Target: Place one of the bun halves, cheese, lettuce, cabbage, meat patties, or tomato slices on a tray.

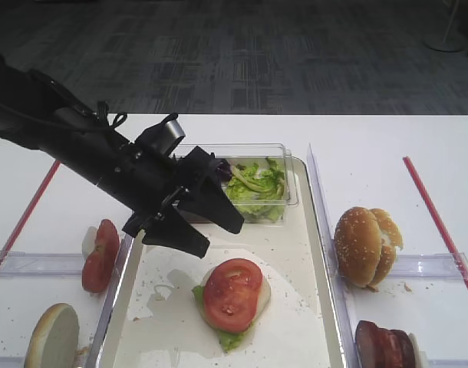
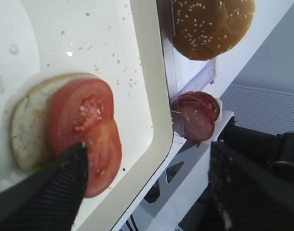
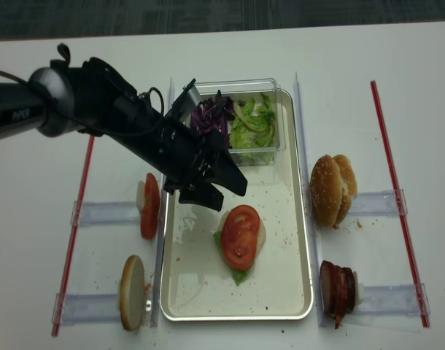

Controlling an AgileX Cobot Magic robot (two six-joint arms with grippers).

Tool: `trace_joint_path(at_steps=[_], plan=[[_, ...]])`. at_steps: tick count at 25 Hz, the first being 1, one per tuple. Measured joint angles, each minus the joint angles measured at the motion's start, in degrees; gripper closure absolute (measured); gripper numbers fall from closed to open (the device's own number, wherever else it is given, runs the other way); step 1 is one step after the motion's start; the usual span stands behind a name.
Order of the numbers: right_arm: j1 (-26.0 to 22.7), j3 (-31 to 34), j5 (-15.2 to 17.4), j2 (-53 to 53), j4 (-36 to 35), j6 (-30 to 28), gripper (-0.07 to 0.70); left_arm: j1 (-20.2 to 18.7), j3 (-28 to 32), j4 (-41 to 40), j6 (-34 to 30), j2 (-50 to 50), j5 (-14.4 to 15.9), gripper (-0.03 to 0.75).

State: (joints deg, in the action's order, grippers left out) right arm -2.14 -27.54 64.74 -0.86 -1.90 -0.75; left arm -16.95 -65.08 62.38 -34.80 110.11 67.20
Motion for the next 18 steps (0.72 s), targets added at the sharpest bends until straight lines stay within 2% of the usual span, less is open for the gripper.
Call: trace_joint_path(at_steps=[8,12,18], plan=[[0.0,0.0,0.0,0.0,0.0,0.0,-0.066,0.0,-4.9,-3.0,0.7,-3.6,0.3,0.233],[0.0,0.0,0.0,0.0,0.0,0.0,-0.066,0.9,-9.6,-12.6,6.1,-6.6,0.9,0.233],[0.0,0.0,0.0,0.0,0.0,0.0,-0.066,4.5,-14.4,-25.1,14.0,-9.6,1.8,0.233]])
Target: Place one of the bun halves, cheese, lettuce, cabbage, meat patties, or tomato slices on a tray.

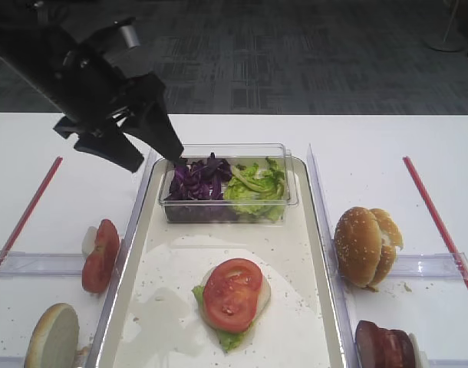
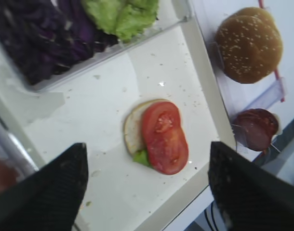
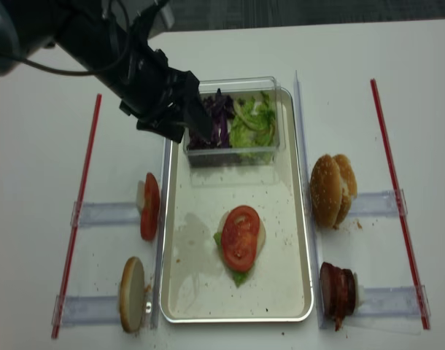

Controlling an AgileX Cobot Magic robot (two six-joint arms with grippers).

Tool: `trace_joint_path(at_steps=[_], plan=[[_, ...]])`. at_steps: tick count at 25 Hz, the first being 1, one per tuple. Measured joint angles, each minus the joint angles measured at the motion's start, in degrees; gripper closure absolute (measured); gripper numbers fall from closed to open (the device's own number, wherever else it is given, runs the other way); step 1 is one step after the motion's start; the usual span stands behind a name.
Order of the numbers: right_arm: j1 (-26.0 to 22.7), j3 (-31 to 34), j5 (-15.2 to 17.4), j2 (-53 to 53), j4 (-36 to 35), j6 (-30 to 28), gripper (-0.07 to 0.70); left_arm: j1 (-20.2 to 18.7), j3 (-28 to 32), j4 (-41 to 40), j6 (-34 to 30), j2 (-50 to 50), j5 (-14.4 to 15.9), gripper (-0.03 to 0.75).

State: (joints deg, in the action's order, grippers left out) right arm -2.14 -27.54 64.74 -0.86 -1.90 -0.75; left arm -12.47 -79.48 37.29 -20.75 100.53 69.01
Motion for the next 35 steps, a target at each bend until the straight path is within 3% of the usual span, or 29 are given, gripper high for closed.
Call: trace_joint_path(at_steps=[14,25,35], plan=[[0.0,0.0,0.0,0.0,0.0,0.0,-0.066,12.3,-1.0,-15.6,6.5,-2.4,0.7,0.233],[0.0,0.0,0.0,0.0,0.0,0.0,-0.066,12.8,-1.0,-39.4,18.6,-2.4,1.0,0.233],[0.0,0.0,0.0,0.0,0.0,0.0,-0.066,12.8,-1.0,-41.2,20.2,-2.4,1.0,0.233]])
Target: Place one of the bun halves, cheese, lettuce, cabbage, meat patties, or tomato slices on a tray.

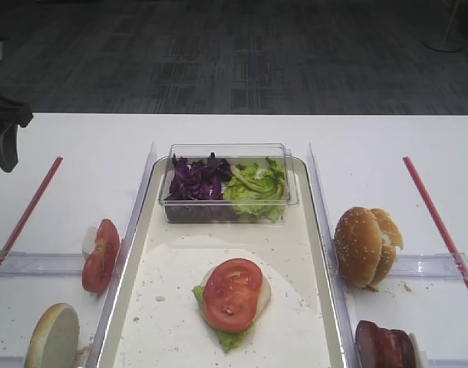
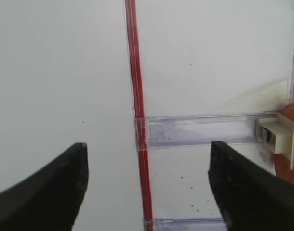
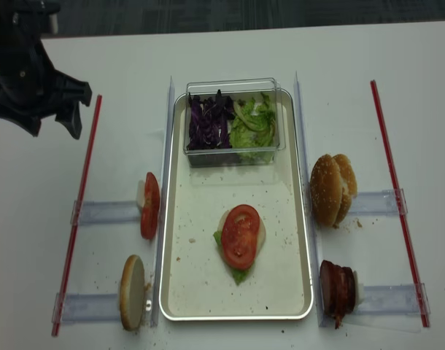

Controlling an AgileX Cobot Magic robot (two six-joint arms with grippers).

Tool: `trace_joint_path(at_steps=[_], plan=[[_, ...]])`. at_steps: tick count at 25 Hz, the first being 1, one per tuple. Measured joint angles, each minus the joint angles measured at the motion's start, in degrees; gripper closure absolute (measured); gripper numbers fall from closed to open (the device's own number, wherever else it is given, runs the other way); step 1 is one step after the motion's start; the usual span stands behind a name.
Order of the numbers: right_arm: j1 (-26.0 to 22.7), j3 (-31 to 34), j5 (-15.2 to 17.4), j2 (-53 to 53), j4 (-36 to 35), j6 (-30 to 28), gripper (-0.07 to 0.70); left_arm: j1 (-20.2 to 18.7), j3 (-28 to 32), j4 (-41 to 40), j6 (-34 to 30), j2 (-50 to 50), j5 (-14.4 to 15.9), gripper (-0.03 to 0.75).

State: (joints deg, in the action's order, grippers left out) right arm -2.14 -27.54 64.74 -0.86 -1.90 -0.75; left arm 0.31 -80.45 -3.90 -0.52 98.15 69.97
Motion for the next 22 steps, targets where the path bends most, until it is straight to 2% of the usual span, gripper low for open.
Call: trace_joint_path(at_steps=[7,16,22], plan=[[0.0,0.0,0.0,0.0,0.0,0.0,-0.066,0.0,0.0,1.2,-1.0,-1.0,0.1,0.233],[0.0,0.0,0.0,0.0,0.0,0.0,-0.066,0.0,0.2,1.2,-1.5,-10.1,0.5,0.233],[0.0,0.0,0.0,0.0,0.0,0.0,-0.066,0.0,6.7,1.2,-1.5,-19.9,0.7,0.233]])
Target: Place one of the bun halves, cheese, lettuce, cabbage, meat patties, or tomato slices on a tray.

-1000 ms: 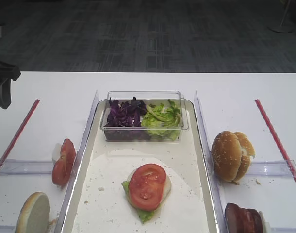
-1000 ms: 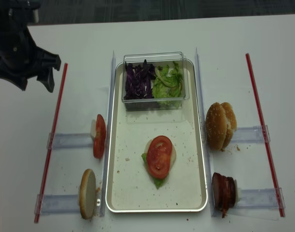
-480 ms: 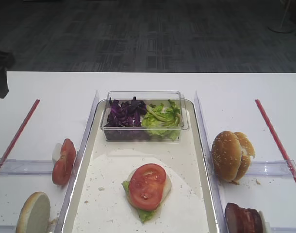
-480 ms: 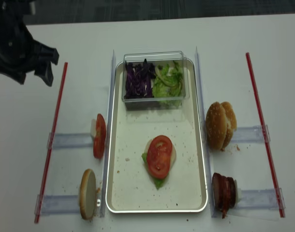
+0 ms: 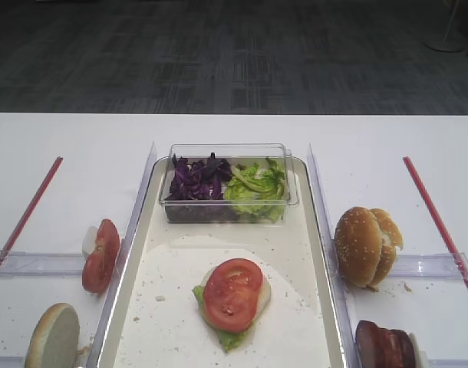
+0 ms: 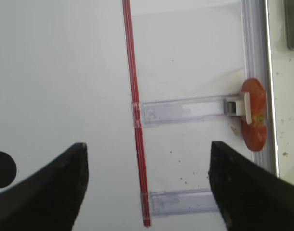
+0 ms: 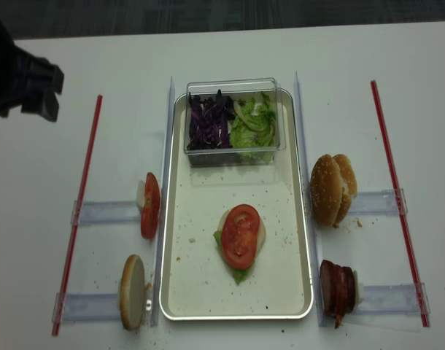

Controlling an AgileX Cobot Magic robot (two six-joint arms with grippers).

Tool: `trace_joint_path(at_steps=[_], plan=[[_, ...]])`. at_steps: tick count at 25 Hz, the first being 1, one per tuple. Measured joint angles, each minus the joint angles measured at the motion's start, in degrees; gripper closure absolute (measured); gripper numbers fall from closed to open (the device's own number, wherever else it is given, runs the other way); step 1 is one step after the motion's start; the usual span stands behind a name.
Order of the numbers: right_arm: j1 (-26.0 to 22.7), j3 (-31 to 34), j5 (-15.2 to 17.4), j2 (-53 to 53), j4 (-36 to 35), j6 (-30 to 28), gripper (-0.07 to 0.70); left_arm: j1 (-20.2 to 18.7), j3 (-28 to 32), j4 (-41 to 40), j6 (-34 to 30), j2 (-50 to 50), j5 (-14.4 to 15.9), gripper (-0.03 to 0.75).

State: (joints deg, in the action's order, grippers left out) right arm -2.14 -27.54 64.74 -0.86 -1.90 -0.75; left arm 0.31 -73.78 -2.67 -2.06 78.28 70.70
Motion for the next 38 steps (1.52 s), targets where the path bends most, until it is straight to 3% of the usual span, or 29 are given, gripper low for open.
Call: trace_joint_path(at_steps=[10,24,38], plan=[[0.0,0.0,0.0,0.0,0.0,0.0,-0.066,0.0,13.7,0.4,0.0,-19.4,0.6,0.233],[0.0,0.0,0.0,0.0,0.0,0.0,-0.066,0.0,26.6,2.7,0.6,-46.6,1.6,0.233],[0.0,0.0,0.0,0.0,0.0,0.0,-0.066,0.2,39.5,5.6,0.0,-66.0,2.0,0.233]])
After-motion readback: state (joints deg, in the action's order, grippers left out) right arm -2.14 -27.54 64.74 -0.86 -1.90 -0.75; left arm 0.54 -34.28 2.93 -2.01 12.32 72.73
